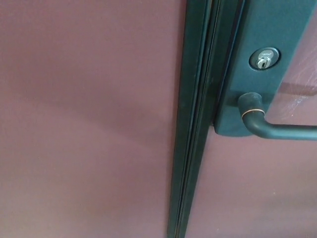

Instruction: The robot walks towards the door handle and put its right hand on it and twist the handle

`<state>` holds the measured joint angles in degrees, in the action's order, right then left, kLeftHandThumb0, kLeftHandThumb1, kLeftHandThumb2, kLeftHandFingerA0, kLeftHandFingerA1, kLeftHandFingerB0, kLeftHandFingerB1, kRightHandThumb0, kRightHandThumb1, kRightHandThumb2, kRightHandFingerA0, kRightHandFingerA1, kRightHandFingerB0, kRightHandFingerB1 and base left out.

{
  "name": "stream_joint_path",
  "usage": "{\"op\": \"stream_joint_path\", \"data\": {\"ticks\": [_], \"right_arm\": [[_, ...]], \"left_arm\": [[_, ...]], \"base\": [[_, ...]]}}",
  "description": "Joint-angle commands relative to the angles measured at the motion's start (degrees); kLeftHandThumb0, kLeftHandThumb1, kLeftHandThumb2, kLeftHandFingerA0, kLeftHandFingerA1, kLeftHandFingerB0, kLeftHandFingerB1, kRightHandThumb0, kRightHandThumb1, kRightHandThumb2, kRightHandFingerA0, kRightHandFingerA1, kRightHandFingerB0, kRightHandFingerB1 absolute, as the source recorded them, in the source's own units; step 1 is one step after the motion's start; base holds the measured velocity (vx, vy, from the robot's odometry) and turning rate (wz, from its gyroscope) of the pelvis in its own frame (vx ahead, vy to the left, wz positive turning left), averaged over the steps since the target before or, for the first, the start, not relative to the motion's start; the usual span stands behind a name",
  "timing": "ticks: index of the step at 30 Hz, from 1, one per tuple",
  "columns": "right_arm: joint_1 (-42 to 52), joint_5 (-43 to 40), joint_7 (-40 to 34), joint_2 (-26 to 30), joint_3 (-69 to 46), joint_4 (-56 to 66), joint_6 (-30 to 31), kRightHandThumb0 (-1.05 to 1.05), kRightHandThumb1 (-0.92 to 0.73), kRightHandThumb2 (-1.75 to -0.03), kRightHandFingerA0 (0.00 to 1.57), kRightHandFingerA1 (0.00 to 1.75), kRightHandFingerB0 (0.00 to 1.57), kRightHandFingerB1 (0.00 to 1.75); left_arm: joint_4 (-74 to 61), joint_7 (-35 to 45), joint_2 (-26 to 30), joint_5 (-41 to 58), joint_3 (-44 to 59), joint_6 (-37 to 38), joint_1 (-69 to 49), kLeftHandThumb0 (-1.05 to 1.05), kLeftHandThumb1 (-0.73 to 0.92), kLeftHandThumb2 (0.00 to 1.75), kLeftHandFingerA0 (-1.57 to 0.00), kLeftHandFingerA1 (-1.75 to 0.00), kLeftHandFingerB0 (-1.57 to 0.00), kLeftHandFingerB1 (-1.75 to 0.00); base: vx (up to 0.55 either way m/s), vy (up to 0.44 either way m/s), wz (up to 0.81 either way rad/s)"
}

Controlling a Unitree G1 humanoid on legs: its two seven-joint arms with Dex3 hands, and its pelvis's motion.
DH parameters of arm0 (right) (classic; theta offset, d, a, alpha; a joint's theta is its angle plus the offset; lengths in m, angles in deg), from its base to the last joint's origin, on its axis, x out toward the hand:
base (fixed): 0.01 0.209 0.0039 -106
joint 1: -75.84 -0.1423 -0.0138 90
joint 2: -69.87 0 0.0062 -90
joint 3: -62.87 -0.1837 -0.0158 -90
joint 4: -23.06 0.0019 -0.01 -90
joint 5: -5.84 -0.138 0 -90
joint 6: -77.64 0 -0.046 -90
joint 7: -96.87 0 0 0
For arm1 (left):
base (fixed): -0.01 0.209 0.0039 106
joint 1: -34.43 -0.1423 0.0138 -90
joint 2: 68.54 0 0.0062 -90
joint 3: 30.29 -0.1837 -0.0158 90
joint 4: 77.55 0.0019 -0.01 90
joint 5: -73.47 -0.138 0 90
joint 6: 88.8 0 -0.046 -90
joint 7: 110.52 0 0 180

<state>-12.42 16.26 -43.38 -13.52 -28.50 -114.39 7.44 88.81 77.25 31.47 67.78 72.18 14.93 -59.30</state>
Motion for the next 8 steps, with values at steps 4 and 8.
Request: {"op": "stream_joint_path", "data": {"ticks": [4,8], "right_arm": [[-4.2,14.3,-38.7,-5.2,12.8,-19.7,-13.3,-0.33,-0.56,-1.07,0.00,0.48,0.00,0.47],[-5.0,14.1,-39.6,-4.9,13.6,-20.6,-13.6,-0.33,-0.57,-1.07,0.00,0.48,0.00,0.46]], "left_arm": [[-1.0,0.4,0.1,-0.9,-2.0,0.7,3.9,-0.43,0.41,0.70,-0.55,-0.54,-0.44,-0.48],[-1.1,0.7,0.2,-0.9,-2.2,0.7,5.1,-0.43,0.41,0.70,-0.55,-0.54,-0.44,-0.48]], "base": [[0.00,0.000,0.00],[0.00,0.000,0.00]]}}
